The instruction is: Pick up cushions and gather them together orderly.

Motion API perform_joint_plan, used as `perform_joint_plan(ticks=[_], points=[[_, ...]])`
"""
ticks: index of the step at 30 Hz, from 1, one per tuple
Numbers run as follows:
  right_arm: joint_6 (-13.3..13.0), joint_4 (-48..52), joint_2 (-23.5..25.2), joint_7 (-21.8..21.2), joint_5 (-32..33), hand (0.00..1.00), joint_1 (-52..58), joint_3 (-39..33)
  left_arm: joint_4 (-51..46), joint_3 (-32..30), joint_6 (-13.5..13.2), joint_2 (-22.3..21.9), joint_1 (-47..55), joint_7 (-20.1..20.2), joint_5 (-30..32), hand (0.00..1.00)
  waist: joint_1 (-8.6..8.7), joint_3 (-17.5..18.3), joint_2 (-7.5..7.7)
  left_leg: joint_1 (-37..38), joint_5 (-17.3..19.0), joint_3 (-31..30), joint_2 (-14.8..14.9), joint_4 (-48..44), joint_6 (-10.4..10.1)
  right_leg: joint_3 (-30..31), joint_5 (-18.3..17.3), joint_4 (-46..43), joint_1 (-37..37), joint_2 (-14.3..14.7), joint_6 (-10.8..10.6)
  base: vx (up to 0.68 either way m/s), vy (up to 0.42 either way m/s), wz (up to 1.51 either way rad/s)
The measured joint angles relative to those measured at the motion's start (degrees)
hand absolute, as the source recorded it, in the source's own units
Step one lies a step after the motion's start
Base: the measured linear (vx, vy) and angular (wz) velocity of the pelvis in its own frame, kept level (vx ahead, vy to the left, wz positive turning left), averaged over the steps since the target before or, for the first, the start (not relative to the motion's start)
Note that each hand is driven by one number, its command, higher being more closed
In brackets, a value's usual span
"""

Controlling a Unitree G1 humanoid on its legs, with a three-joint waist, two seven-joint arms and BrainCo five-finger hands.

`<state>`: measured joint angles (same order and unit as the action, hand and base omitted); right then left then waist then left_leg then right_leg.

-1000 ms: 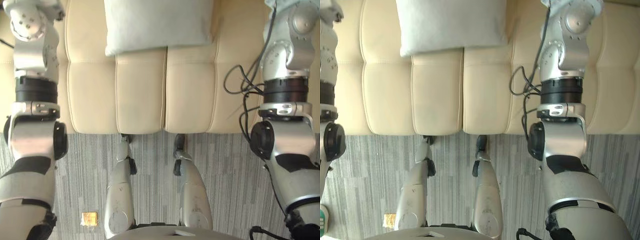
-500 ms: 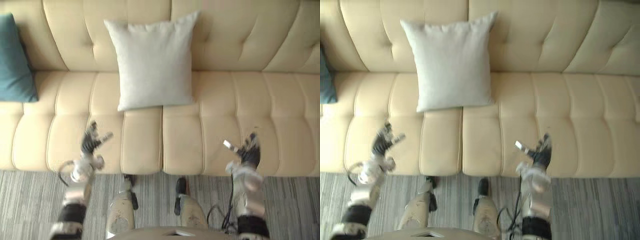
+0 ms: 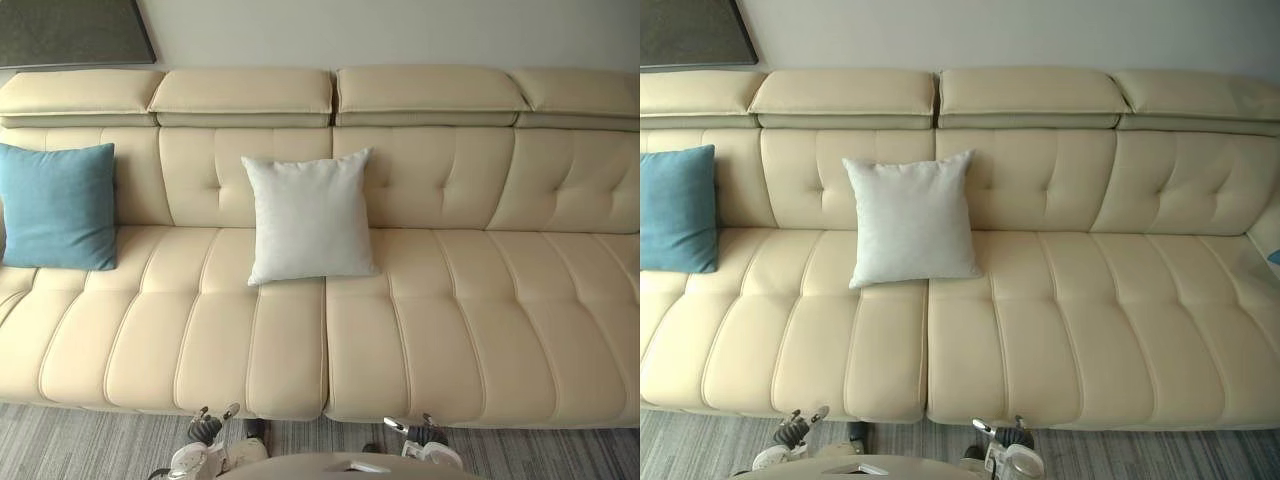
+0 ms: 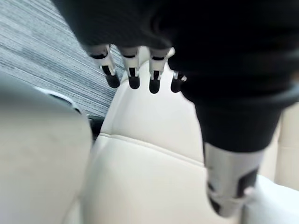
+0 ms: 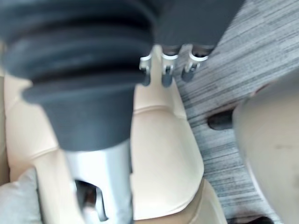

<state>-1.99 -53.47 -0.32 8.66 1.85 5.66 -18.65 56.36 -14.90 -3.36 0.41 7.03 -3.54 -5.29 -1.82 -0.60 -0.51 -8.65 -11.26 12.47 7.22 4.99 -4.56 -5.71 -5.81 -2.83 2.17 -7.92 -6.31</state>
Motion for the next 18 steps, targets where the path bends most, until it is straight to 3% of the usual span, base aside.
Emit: perform_joint_plan(ticks=[7, 14, 18], points=[[1.22, -6.44, -0.62, -0.75, 0.07, 0.0, -2.36, -2.42, 3.0, -0.3, 0.55, 2.5, -0.14, 0.04, 1.33, 0.0, 0.97, 0.48, 1.11, 3.04, 1.36, -0.02, -1.84, 0.0, 0.46, 2.19, 0.44, 0.47, -2.82, -1.21, 0.67, 0.05, 0.016, 0.0], [1.88, -8.39, -1.92, -2.18, -0.03, 0.0, -3.9, -3.92, 4.88, -0.17, 0.96, 3.76, -0.32, 0.05, 3.33, 0.0, 1.38, 0.24, 2.24, 5.9, 2.87, 1.36, -1.87, -0.01, 0.0, 4.44, 0.55, 1.02, -4.43, -1.21, 0.83, 0.06, -0.016, -0.15], [2.22, -8.37, -2.46, -2.24, -0.09, 0.0, -4.95, -4.05, 5.27, -0.33, 0.99, 4.13, -0.66, 0.03, 3.37, 0.0, 1.31, -0.42, 2.91, 6.8, 3.85, 4.34, -1.8, -0.15, -0.45, 8.1, 2.54, 2.0, -3.54, -1.02, 3.14, 0.04, 0.013, -0.47]])
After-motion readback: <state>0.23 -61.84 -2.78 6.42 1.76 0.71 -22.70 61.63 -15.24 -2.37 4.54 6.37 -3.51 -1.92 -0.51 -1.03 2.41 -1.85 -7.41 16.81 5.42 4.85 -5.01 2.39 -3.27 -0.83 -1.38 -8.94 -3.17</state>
